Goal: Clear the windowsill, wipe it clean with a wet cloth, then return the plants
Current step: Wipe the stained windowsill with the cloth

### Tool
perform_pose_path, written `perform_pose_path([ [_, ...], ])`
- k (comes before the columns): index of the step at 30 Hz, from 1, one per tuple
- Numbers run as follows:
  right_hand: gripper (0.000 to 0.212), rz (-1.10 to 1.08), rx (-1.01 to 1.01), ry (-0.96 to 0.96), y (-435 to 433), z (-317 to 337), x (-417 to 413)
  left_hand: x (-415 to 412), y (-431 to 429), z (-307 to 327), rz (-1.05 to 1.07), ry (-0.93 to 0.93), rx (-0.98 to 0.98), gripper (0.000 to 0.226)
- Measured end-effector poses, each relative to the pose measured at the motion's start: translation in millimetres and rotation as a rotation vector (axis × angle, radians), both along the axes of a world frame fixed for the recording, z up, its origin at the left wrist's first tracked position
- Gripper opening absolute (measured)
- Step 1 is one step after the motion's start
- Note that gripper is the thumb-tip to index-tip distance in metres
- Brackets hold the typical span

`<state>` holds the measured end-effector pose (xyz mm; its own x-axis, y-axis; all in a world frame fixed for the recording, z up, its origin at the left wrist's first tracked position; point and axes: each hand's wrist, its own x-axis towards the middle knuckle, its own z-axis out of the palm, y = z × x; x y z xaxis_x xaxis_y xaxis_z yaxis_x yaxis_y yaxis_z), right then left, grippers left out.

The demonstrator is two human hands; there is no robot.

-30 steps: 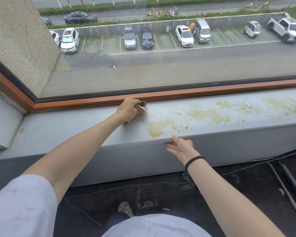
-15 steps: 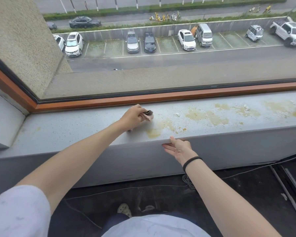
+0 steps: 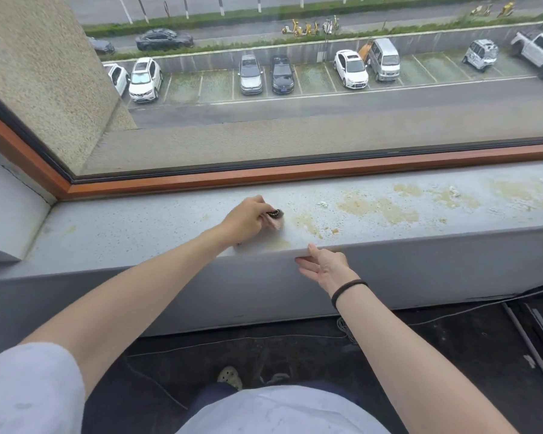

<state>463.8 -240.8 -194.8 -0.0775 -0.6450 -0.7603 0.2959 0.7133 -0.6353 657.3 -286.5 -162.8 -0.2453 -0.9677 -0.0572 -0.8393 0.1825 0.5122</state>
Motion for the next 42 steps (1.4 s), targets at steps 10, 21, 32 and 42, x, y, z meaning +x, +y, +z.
perform_pose_path([
  [10,0.042,0.138,-0.001,0.094,-1,-1,-11,-19,52,3,-0.103,0.171,-0.041,0.031],
  [21,0.045,-0.022,-0.018,0.144,-11,5,-73,-31,45,-3,-0.207,0.091,0.088,0.034],
  [32,0.016,-0.112,-0.02,0.02,-28,2,-84,-26,-54,16,0.121,0.07,-0.058,0.03],
  [42,0.031,-0.138,-0.008,0.076,-30,-12,-83,-74,-75,-11,0.243,-0.11,-0.08,0.047],
])
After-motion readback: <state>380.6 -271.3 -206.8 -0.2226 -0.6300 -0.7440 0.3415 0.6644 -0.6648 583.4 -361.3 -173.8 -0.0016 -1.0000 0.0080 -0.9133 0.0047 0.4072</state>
